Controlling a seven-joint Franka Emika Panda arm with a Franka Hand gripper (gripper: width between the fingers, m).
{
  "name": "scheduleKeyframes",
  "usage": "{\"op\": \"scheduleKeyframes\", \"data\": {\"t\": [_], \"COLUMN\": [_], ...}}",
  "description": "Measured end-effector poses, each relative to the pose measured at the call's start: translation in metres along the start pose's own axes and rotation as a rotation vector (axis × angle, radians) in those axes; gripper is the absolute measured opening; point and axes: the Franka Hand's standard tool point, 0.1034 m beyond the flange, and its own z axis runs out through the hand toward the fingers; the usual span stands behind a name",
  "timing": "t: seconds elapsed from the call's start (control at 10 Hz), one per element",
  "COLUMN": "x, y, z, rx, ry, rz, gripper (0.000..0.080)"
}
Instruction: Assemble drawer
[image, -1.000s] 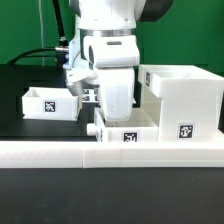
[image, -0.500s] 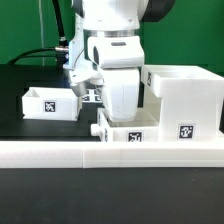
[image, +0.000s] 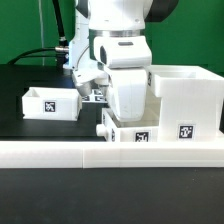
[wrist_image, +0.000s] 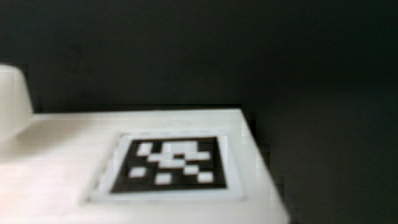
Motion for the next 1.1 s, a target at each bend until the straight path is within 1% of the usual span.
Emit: {"op": "scheduleKeyframes", "data": {"t": [0.2,0.3,0.4,0.5,0.6,0.7,0.8,0.9,1.0,1.1], "x": [0.0100,0.0120,0.0112,0.0090,0.0091,0.0084,0.0074,0.0072,0.0067,0.0038], "y": [0.0021,0.0033,0.0033,0.0025,0.0025,0.0026,0.0036,0.0047,0.0057,0.0046], "z": [0.0007,0.0005,0.0005,0.0005,0.0005,0.0003,-0.0008,-0.0026,-0.0044,-0.0069], "rx": [-0.008,-0.016,-0.016,-0.011,-0.011,-0.011,-0.014,-0.017,-0.020,-0.014], "ry": [0.005,0.007,0.008,0.007,0.006,0.006,0.006,0.005,0.005,0.002], "rz": [0.051,0.091,0.130,0.134,0.133,0.134,0.136,0.136,0.136,0.136], "gripper": [0.0041,0.0041,0.0041,0.0041,0.0115,0.0115,0.0264,0.0441,0.0441,0.0607]}}
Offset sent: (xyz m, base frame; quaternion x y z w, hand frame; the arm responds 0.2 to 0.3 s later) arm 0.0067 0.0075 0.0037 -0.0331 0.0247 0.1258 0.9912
